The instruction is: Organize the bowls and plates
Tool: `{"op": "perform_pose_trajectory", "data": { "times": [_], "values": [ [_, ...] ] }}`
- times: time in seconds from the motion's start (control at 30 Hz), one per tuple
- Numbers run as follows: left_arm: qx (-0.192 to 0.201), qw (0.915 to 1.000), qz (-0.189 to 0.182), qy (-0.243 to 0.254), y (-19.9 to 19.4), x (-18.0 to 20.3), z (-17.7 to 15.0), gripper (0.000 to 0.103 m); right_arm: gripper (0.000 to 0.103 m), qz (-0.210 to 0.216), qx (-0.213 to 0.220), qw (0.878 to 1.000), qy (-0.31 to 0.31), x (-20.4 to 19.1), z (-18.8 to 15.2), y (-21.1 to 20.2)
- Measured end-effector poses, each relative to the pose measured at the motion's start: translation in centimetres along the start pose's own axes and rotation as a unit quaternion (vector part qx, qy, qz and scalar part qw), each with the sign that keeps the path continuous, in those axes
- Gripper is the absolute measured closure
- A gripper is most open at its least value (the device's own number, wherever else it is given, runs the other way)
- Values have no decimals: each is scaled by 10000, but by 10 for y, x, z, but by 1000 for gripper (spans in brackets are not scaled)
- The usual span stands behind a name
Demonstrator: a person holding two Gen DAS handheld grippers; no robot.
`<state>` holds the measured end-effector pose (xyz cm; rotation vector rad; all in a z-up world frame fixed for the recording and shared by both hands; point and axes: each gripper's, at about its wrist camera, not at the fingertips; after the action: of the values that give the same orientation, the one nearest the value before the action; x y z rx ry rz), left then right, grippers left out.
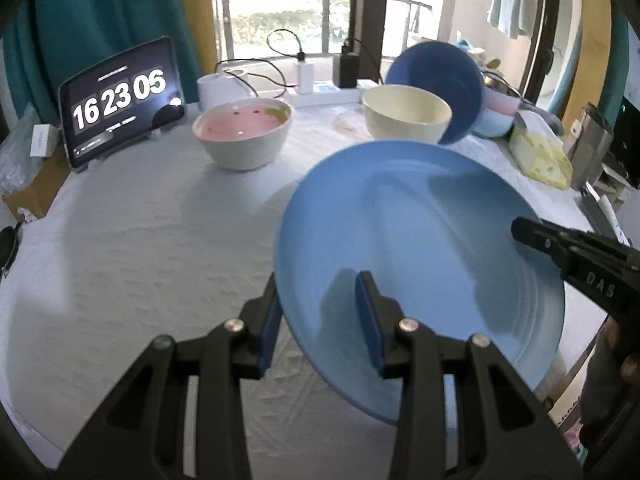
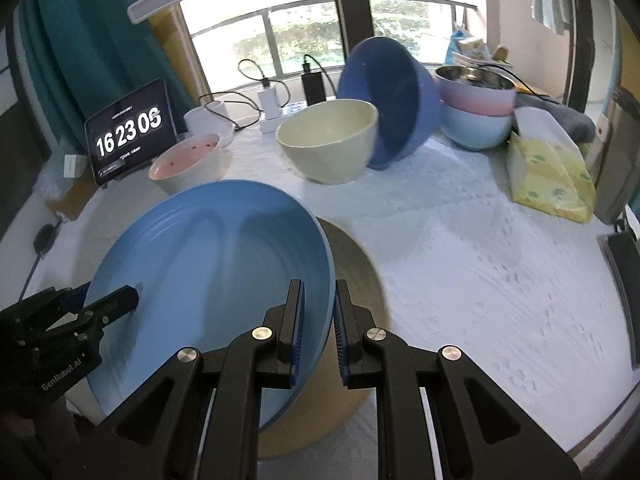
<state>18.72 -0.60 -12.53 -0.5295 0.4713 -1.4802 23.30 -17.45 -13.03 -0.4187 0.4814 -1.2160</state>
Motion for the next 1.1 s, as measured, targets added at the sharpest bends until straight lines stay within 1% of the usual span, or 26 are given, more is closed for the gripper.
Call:
{"op": "perform_pose_trajectory", "data": {
  "times": [0.27,0.43,0.47,0.5,0.6,0.67,0.77,0.97,1.07,1.1],
  "values": [
    [-244,9996,-29,106,11,17,-9,63,87,-15,23,10000,67,15,-4,-2],
    [-383,9989,56,259,16,23,-14,62,87,9,-17,10000,89,18,-7,0],
    [-408,9987,69,295,17,24,-15,60,87,18,-30,10000,91,18,-8,1],
    [-396,9987,63,327,16,25,-15,57,87,22,-38,9999,92,18,-9,1],
    [-369,9979,20,523,14,31,-17,56,87,-31,-15,10000,63,19,-9,1],
    [-396,9977,18,555,15,31,-19,56,87,-80,-21,9999,83,21,-9,2],
    [-421,9982,21,429,14,26,-19,56,87,-49,-64,9998,197,27,-9,3],
    [-335,9990,223,192,11,12,-15,56,85,-92,-84,9997,223,29,-9,3],
    [-266,9991,319,-23,11,1,-12,56,81,-84,-75,9996,278,31,-8,3],
    [-242,9991,334,-77,11,-2,-11,56,77,-75,-66,9995,299,32,-7,3]
  ]
}}
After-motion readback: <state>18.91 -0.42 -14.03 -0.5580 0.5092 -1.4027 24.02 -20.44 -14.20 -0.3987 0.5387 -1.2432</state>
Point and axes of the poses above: each gripper's, at about its wrist camera, not at the fingertips, and y roughly the way its jaws point, x to its right, z to its top, and after that the axes turned 12 degrees about x, right-handed
